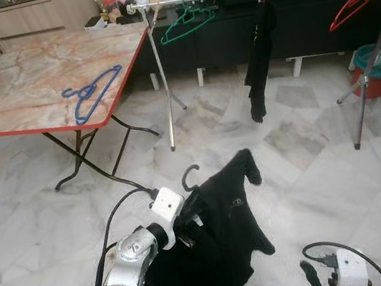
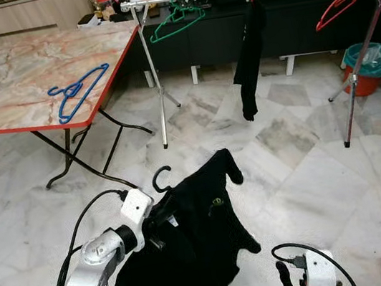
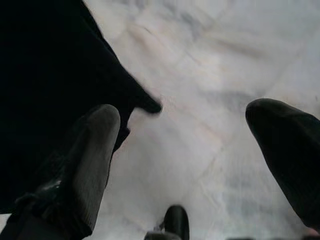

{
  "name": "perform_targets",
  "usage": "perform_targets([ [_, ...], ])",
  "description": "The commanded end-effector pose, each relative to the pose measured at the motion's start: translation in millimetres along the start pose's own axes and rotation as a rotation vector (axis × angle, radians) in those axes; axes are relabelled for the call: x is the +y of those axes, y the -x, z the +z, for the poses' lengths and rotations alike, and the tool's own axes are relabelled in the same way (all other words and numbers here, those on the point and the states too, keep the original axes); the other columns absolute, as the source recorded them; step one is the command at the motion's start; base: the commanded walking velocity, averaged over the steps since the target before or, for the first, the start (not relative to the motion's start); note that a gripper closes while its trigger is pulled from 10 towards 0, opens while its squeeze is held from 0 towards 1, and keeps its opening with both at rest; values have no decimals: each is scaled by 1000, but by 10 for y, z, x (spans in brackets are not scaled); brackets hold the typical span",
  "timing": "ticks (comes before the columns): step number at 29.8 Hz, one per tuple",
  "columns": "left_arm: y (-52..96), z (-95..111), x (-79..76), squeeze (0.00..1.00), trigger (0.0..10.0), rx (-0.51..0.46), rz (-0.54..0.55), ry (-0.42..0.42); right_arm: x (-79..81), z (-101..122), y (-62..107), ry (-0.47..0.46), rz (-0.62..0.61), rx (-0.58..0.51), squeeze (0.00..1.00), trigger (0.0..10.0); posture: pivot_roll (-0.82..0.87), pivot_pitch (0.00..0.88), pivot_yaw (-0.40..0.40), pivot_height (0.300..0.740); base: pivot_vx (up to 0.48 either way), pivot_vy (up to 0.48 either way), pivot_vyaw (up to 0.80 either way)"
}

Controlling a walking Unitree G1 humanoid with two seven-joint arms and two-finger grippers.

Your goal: Hang hanger

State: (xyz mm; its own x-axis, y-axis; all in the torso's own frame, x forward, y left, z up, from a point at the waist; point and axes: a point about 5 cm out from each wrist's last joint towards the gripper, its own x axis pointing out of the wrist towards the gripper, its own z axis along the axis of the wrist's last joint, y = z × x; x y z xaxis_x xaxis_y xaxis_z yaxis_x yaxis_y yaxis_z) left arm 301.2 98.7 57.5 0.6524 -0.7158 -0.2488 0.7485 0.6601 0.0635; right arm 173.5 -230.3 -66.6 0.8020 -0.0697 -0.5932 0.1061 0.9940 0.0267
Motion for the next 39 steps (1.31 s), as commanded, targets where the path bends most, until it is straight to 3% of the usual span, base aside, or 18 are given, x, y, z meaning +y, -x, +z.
perform_targets([
  [1, -41, 173, 2, 0, 10000, -39, -48, -32, 15, 57, 1, 69, 50, -44, 0, 10000, -52, 0, 62, 740, 0, 0, 0],
  [5, -55, 231, -58, 0, 10000, -43, -100, -35, 68, 146, -20, 148, 125, -92, 0, 10000, -53, 0, 62, 740, 0, 0, 0],
  [7, -66, 285, -96, 0, 10000, -54, -123, -37, 244, 751, -186, 211, 210, -312, 0, 10000, -54, 0, 62, 740, 0, 0, 0],
  [9, -90, 363, -123, 0, 10000, -64, -128, -40, 336, 1152, -162, 267, 245, -483, 0, 10000, -57, 0, 61, 740, 0, 0, 0],
  [13, -117, 473, -113, 0, 10000, -81, -113, -25, 369, 1350, -21, 289, 289, -600, 0, 10000, -65, 0, 64, 740, 0, 0, 0],
  [20, -159, 712, -96, 0, 10000, -138, -111, -9, 575, 1510, 315, 310, 489, -643, 0, 10000, -69, 0, 67, 740, 0, 0, 0],
  [25, -203, 700, -96, 0, 10000, -117, -81, -7, 573, 1454, 475, 326, 532, -598, 0, 10000, -82, 0, 71, 740, 0, 0, 0],
  [32, -222, 784, -171, 0, 10000, -127, -144, 1, 516, 1311, 503, 384, 545, -477, 0, 10000, -77, 0, 67, 740, 0, 0, 0],
  [39, -190, 831, -239, 0, 10000, -130, -208, -2, 573, 1305, 474, 389, 559, -447, 0, 10000, -67, 0, 63, 740, 0, 0, 0],
])
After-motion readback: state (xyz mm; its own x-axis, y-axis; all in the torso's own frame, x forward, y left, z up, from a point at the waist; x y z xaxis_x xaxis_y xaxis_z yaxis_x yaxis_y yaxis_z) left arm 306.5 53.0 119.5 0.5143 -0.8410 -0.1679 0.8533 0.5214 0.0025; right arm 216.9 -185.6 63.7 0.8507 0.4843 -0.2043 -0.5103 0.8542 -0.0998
